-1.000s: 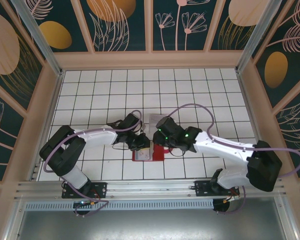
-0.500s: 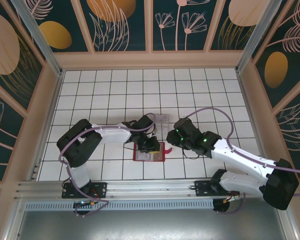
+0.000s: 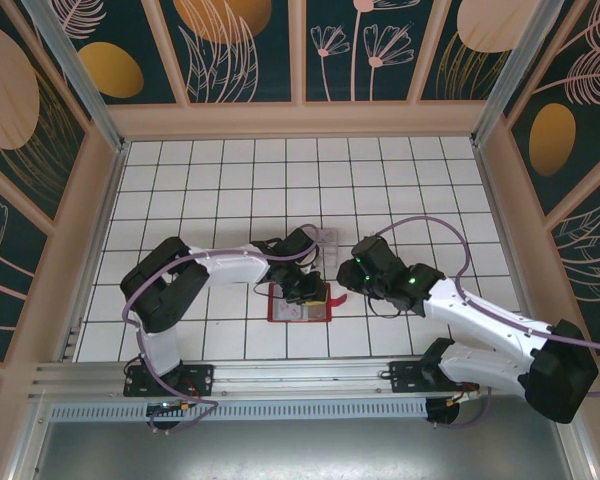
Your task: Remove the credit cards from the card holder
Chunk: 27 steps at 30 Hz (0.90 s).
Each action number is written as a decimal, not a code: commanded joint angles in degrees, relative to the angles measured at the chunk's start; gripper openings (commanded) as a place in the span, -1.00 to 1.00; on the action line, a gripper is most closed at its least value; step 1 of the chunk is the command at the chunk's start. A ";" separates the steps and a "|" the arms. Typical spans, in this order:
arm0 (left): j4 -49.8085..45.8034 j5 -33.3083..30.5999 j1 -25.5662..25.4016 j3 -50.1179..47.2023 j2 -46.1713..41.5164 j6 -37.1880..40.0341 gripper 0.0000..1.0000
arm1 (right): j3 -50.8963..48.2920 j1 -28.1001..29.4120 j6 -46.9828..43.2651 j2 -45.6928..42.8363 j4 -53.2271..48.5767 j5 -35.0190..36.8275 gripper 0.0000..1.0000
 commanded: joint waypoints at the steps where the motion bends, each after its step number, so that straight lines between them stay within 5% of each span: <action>1: -0.48 1.39 -0.67 1.95 2.77 -0.57 -0.60 | -1.17 -0.88 -1.33 -0.90 1.17 0.74 -0.28; 14: -3.29 -6.74 -0.41 4.51 -3.47 0.32 -0.62 | -0.40 -1.89 -4.20 0.76 3.86 -5.79 -0.27; 27: -2.41 -8.84 7.50 -9.17 -15.78 2.72 -0.62 | 2.89 -0.47 -5.26 11.44 13.32 -18.87 -0.29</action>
